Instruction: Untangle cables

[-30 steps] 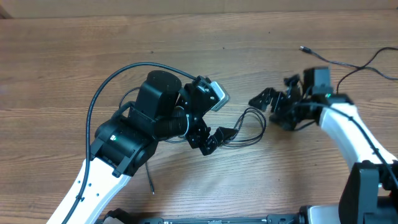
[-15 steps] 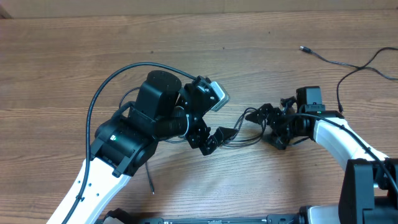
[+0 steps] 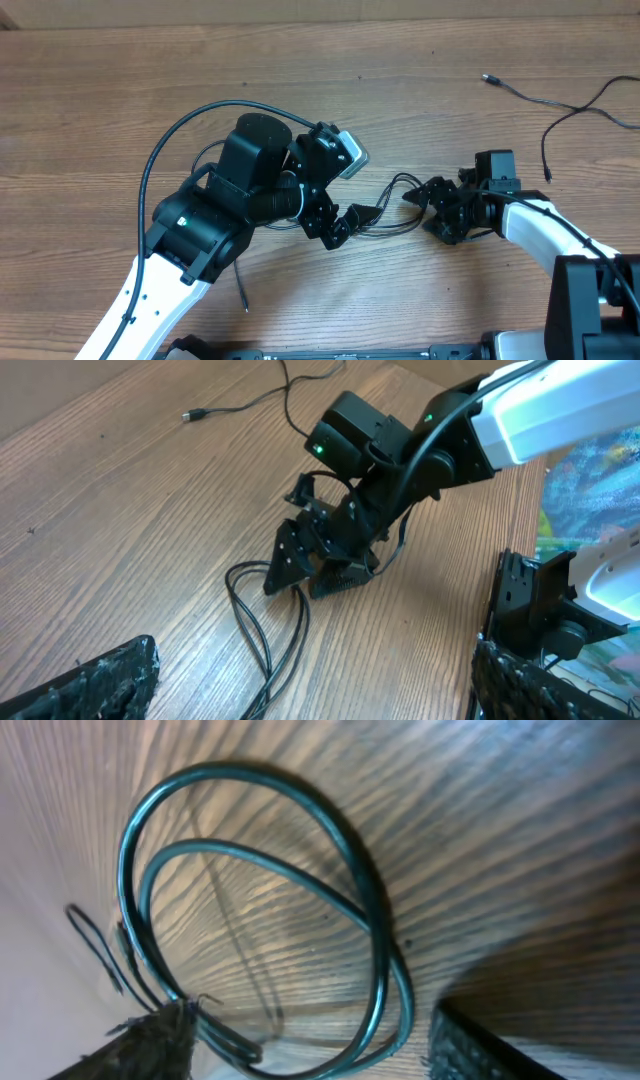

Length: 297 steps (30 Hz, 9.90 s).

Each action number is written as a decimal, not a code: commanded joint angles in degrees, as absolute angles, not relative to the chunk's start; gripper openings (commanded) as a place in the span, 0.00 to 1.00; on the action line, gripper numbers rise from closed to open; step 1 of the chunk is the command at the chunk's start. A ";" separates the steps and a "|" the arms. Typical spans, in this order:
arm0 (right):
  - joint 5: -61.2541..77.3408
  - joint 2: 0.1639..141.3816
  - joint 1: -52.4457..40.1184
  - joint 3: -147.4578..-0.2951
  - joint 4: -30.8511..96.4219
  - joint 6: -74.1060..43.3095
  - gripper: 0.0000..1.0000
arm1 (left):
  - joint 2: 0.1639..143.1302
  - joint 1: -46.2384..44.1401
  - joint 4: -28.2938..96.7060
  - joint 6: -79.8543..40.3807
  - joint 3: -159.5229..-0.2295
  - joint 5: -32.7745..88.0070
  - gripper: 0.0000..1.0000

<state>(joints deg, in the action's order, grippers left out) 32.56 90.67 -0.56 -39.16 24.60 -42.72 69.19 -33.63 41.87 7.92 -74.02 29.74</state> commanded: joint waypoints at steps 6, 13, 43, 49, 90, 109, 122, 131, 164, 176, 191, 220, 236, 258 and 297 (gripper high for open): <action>29.95 90.50 -1.52 -37.45 24.05 -44.80 0.60 | 69.36 -33.39 41.82 8.60 -75.07 29.41 1.00; 28.01 90.50 -5.80 -37.45 22.26 -47.00 0.51 | 69.36 -33.39 41.82 8.60 -75.05 29.41 0.99; 25.76 88.51 -8.03 -41.23 21.08 -46.17 0.04 | 69.38 -33.39 41.80 8.60 -75.07 29.41 0.99; 25.56 82.43 -8.03 -45.43 20.84 -39.68 0.04 | 69.38 -33.39 41.82 8.60 -75.07 29.41 1.00; 21.98 61.52 -8.03 -64.27 7.18 -50.59 0.04 | 69.38 -33.39 41.82 8.60 -75.05 29.41 1.00; 21.32 62.22 -8.03 -64.25 7.86 -48.29 0.07 | 69.60 -33.39 41.82 8.60 -75.07 29.41 1.00; -3.84 77.73 -8.03 -64.25 31.88 -29.36 0.90 | 69.65 -33.39 41.82 8.60 -75.07 29.41 0.99; -3.81 95.88 -7.99 -64.25 30.76 -24.84 1.00 | 69.65 -33.39 41.82 8.60 -75.05 29.41 0.99; -13.89 107.28 -7.75 -64.07 22.20 -15.99 0.87 | 69.65 -33.39 41.82 8.60 -75.05 29.41 1.00; -13.34 107.53 -7.75 -63.59 21.26 -15.94 0.69 | 69.65 -33.39 41.82 8.60 -75.07 29.41 1.00; -11.90 107.53 -7.75 -59.27 20.23 -14.52 0.46 | 69.65 -33.39 41.80 8.60 -75.05 29.41 1.00; 26.11 100.03 -7.77 -87.68 36.14 -14.96 0.04 | 69.65 -33.39 41.82 8.60 -75.05 29.41 0.99; 39.40 90.91 -8.32 -103.55 25.06 -28.29 0.04 | 69.65 -33.39 41.82 8.60 -75.07 29.41 1.00; 44.93 90.87 -11.94 -103.61 7.29 -39.90 0.04 | 69.65 -33.39 41.82 8.60 -75.05 29.41 0.99; 18.94 90.74 -11.53 -124.79 36.95 -22.35 0.04 | 69.65 -33.39 41.82 8.60 -75.07 29.41 1.00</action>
